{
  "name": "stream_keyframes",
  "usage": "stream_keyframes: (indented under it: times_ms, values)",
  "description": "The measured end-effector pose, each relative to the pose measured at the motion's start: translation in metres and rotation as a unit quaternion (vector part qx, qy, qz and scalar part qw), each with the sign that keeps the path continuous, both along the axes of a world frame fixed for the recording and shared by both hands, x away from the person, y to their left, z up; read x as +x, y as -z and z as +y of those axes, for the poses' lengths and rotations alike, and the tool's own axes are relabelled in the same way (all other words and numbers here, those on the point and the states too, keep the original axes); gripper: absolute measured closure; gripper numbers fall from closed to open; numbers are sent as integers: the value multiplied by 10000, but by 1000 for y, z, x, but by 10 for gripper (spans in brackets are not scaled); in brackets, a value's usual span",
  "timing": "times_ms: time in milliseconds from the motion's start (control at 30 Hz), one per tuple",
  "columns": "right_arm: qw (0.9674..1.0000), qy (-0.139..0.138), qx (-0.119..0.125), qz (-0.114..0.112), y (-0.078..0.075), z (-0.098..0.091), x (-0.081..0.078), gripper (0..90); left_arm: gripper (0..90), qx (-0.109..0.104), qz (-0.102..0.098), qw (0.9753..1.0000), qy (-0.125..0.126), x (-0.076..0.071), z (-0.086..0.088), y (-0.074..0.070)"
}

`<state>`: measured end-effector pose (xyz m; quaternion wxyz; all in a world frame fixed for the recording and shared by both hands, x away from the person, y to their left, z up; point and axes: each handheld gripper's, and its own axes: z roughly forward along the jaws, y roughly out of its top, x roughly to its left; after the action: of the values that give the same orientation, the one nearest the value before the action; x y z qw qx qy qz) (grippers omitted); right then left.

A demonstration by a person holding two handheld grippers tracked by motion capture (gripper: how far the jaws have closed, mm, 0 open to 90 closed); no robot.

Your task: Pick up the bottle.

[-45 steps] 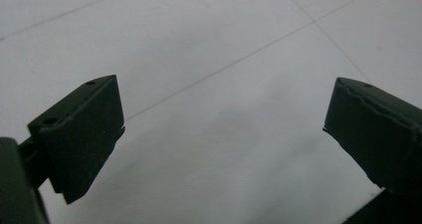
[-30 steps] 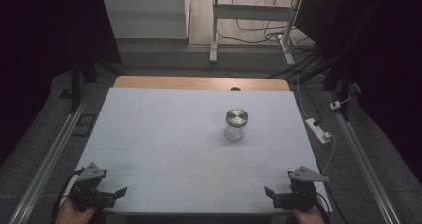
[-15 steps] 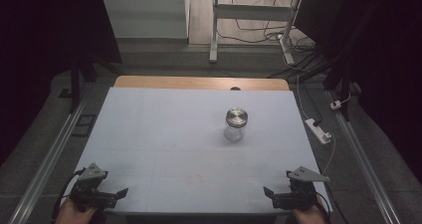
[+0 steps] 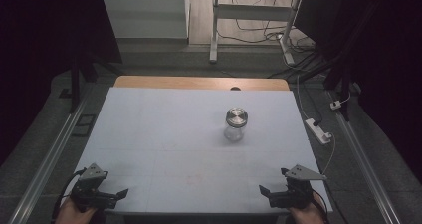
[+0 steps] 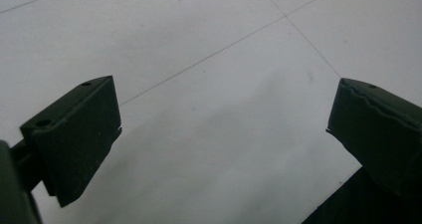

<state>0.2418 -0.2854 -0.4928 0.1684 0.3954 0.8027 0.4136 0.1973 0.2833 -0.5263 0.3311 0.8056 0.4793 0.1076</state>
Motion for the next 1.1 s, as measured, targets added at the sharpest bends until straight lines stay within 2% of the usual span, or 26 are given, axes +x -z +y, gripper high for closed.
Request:
stream_keyframes:
  times_ms: [200,567,767,967,1100]
  values:
    - [9998,-94,-116,-111,-4,7,3,0,0,3,-23,10000,48,0,0,0]
    - [9996,-198,-91,-203,-7,14,8,0,0,-60,-22,10000,49,0,1,0]
    - [9996,-222,-58,-191,-6,19,14,0,0,-46,-50,10000,48,-1,1,0]
    - [9993,-308,95,-181,-7,23,18,0,0,-29,-62,10000,63,-1,1,-1]
    - [9988,-410,128,-249,-8,29,23,0,0,-23,-70,10000,57,-1,1,-1]
